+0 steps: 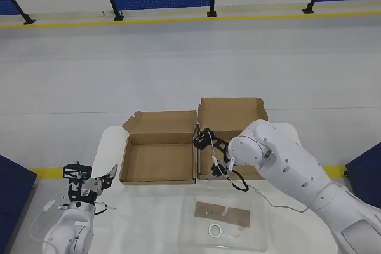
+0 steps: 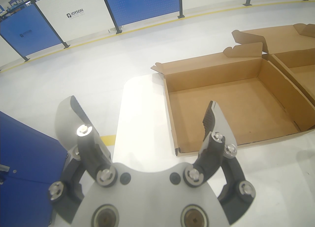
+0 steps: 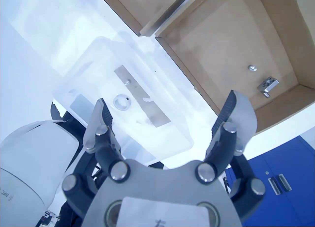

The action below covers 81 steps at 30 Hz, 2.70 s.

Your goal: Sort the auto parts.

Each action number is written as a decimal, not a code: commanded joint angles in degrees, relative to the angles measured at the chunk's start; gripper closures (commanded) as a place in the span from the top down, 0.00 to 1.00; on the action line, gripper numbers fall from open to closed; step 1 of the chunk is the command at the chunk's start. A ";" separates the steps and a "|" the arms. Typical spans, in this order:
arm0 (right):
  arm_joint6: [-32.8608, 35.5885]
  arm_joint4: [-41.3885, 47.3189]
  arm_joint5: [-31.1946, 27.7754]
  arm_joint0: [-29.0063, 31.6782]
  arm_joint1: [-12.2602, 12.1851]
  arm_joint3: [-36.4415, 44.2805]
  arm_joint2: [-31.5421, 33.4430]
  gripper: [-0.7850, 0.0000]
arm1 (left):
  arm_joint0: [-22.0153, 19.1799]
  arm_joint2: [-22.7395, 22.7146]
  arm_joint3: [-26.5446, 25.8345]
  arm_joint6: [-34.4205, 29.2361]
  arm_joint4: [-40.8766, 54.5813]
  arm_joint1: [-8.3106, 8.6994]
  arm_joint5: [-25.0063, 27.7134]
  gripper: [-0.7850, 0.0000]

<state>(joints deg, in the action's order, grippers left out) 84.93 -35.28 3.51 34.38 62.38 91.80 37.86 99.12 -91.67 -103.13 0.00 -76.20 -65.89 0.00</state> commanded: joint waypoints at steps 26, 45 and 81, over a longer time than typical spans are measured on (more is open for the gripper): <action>3.07 1.98 -19.79 1.03 -1.54 8.32 -11.23 1.00 | 0.00 0.00 0.00 0.00 0.00 0.00 0.00 1.00; -1.44 1.68 -23.90 0.93 1.17 4.29 -20.98 1.00 | 0.00 0.00 0.00 0.00 0.00 0.00 0.00 1.00; -10.69 -5.65 -22.67 3.54 4.97 -5.43 -22.74 1.00 | 0.00 0.00 0.00 0.00 0.00 0.00 0.00 1.00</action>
<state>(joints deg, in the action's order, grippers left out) 74.24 -40.93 -19.19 37.92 67.35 86.37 15.11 99.12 -91.67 -103.13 0.00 -76.20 -65.89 0.00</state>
